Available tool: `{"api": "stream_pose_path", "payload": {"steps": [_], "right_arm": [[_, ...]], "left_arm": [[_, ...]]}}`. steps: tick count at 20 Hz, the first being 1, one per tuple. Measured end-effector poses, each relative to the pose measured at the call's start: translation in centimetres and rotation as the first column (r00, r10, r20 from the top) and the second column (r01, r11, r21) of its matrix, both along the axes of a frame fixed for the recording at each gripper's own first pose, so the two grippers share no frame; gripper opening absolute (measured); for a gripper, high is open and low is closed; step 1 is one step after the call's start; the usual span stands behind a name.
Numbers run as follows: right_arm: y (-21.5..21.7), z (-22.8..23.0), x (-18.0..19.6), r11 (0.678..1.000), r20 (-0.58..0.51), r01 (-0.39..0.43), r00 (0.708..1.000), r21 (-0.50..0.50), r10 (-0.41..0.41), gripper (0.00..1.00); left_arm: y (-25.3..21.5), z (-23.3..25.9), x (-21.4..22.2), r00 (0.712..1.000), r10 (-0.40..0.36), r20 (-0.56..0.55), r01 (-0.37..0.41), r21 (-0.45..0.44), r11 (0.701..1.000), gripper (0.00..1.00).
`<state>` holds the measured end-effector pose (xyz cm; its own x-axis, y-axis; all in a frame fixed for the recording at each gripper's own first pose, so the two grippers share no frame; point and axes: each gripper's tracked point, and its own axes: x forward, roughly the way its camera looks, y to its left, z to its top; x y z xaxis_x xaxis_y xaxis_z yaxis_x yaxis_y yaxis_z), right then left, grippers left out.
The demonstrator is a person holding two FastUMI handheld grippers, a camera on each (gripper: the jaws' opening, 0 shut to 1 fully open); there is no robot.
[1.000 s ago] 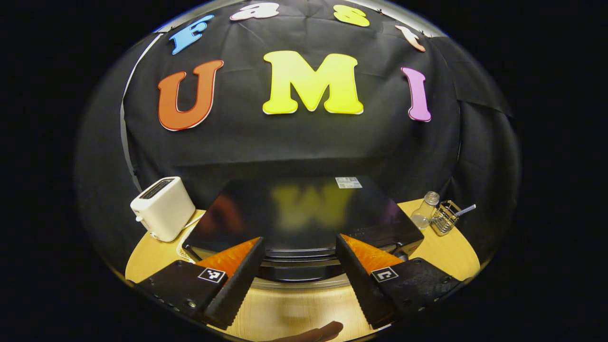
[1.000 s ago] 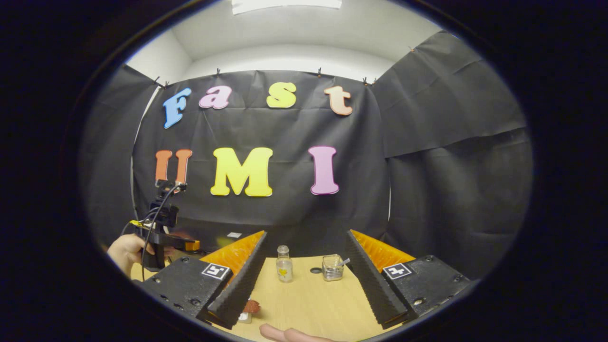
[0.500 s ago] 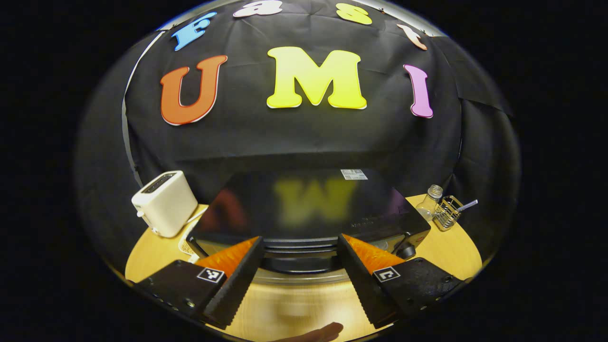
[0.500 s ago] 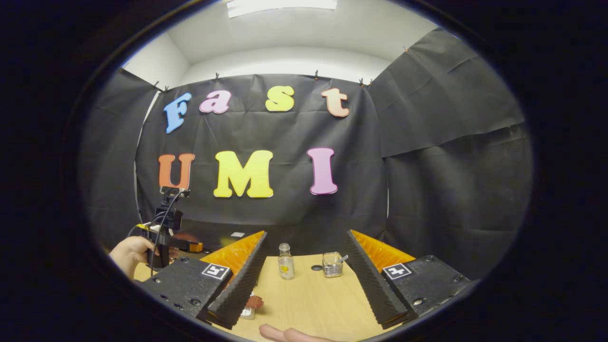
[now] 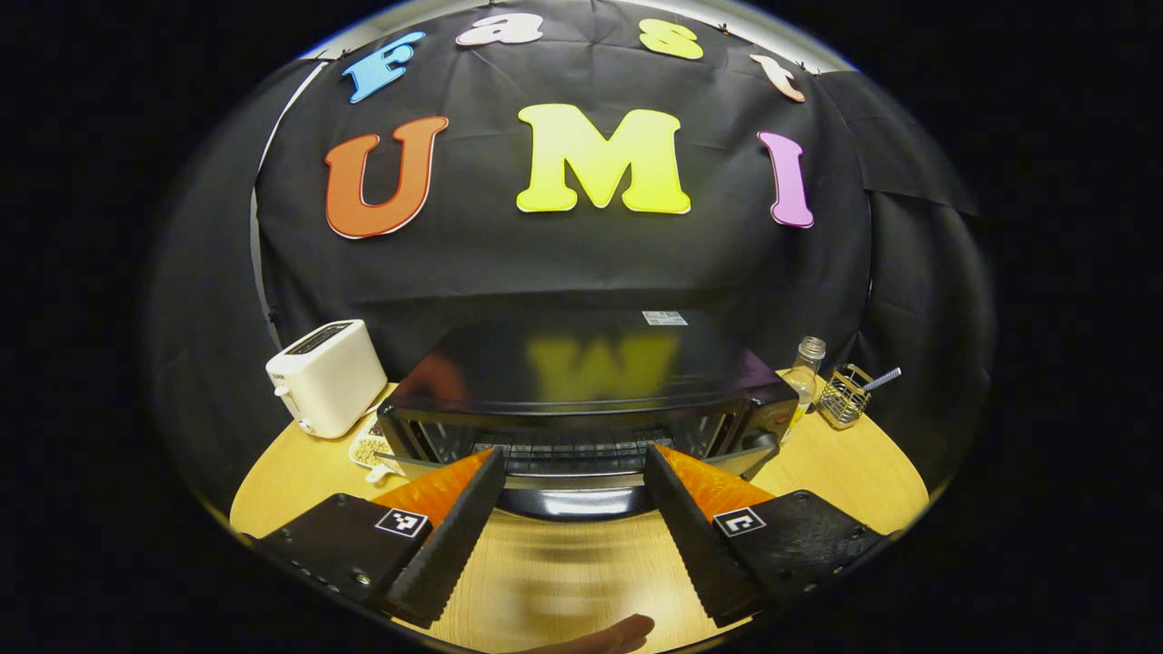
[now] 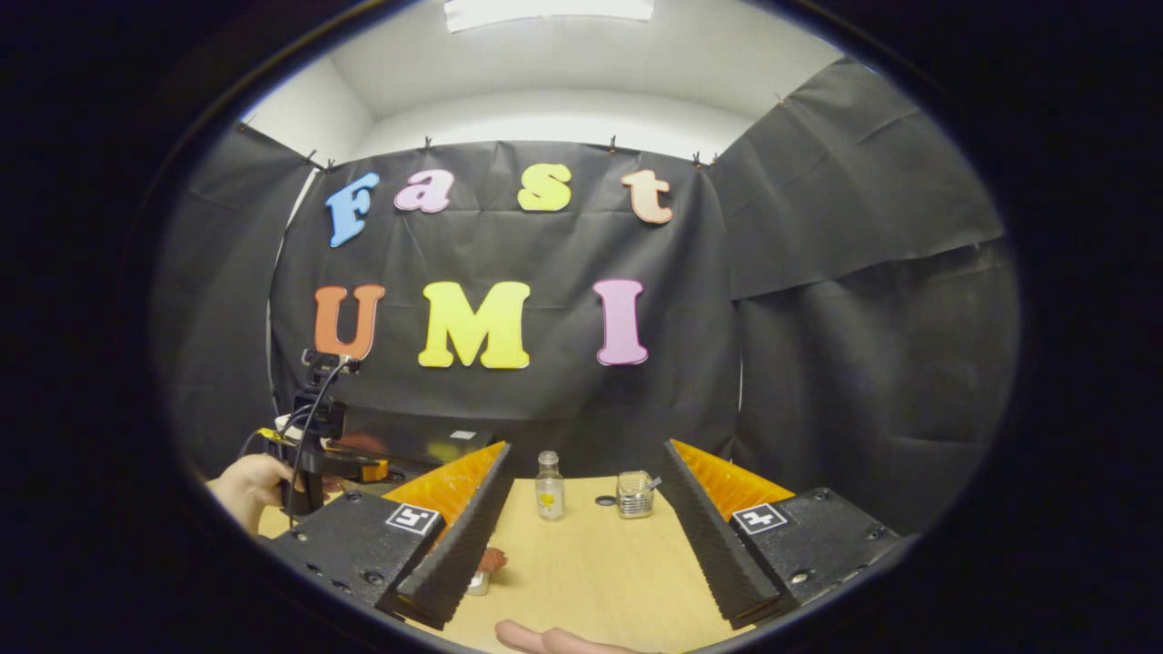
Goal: Open the electric oven with the left hand, put the food in, and close the electric oven.
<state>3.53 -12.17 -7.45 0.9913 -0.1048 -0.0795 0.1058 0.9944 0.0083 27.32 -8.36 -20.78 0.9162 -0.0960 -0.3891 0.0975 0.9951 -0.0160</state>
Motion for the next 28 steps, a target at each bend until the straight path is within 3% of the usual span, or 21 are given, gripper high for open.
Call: {"api": "stream_pose_path", "payload": {"steps": [13,18,21,25,28], "right_arm": [[2.3,0.4,-4.1,1.000,-0.018,-0.007,1.000,-0.021,0.007,1.00],[3.2,-0.7,-3.6,1.000,-0.062,-0.019,0.998,0.007,0.019,1.00],[4.2,-1.7,-2.9,0.998,-0.093,-0.055,0.994,0.037,0.058,1.00],[4.4,-3.0,-2.0,0.998,-0.130,-0.044,0.990,0.034,0.049,1.00],[5.0,-3.6,-1.5,0.998,-0.154,-0.052,0.986,0.036,0.057,1.00]], "left_arm": [[0.5,-5.6,-7.4,1.000,-0.004,0.030,0.003,0.014,1.000,0.97],[0.3,-8.5,-9.2,1.000,-0.003,0.009,0.003,0.017,1.000,0.97],[0.4,-10.8,-10.3,0.999,-0.003,-0.044,0.004,0.023,1.000,0.97],[0.4,-15.3,-11.5,0.988,0.005,-0.154,-0.003,0.011,1.000,0.97],[0.4,-15.2,-11.5,0.994,0.004,-0.107,-0.003,0.013,1.000,0.97]]}}
